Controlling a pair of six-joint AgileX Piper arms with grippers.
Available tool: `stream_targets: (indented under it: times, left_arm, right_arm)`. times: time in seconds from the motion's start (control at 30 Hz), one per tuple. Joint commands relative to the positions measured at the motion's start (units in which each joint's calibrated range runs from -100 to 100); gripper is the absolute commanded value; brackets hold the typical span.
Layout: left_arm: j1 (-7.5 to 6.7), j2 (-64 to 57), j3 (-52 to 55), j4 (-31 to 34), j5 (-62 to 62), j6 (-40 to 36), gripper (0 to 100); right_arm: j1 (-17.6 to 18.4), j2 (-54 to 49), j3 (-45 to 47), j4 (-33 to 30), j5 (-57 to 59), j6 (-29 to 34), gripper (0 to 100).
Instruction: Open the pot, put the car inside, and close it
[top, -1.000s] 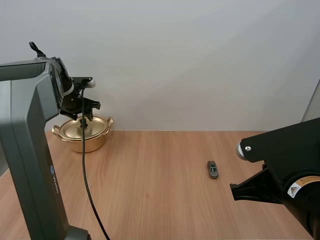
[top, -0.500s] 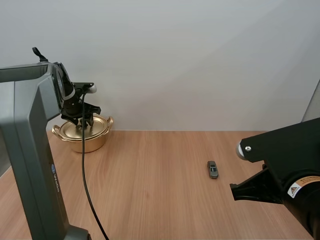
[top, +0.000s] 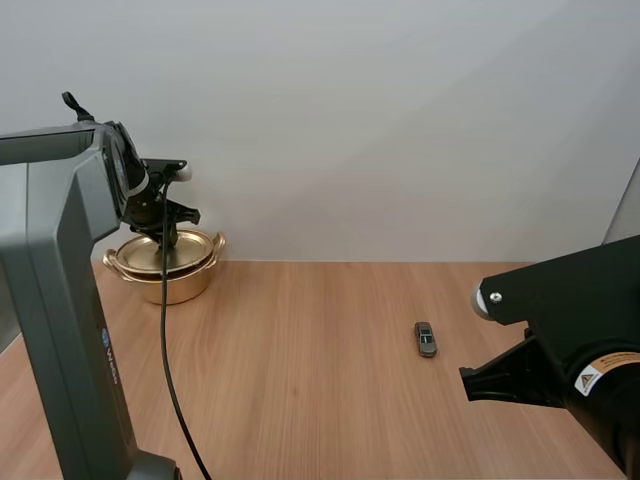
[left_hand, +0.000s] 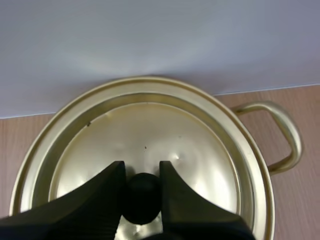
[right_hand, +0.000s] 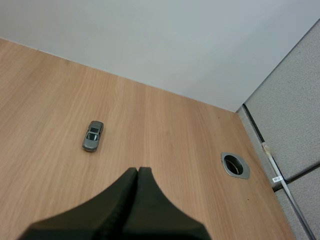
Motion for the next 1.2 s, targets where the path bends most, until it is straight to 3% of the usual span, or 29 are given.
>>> stream_targets:
  times: [0.0, 0.4, 0.67, 0.8, 0.97, 1.17]
  left_arm:
    - [0.04, -1.6, -1.4, -1.0, 2.4, 0.0, 0]
    - [0.05, -21.4, -2.0, -4.6, 3.5, 0.0, 0]
    - [2.51, -37.2, -2.0, -14.8, 4.8, -0.4, 0]
    - [3.59, -43.8, -2.0, -17.9, 6.8, -0.4, 0]
    - [3.65, -51.7, -1.6, -20.7, 10.8, -0.7, 0]
    - [3.65, -59.5, -0.4, -23.0, 11.1, -2.3, 0]
  right_arm:
    - [0.0, 0.0, 0.0, 0.0, 0.0, 0.0, 0]
    - [0.0, 0.0, 0.0, -0.1, -3.1, 0.3, 0]
    - [0.0, 0.0, 0.0, -2.4, -13.1, 0.3, 0]
    - [0.0, 0.0, 0.5, 0.0, -15.8, 0.3, 0]
    - [0.0, 0.0, 4.6, 0.6, -27.3, 0.3, 0]
    - [0.0, 1.8, 7.4, 0.2, -30.5, 0.0, 0]
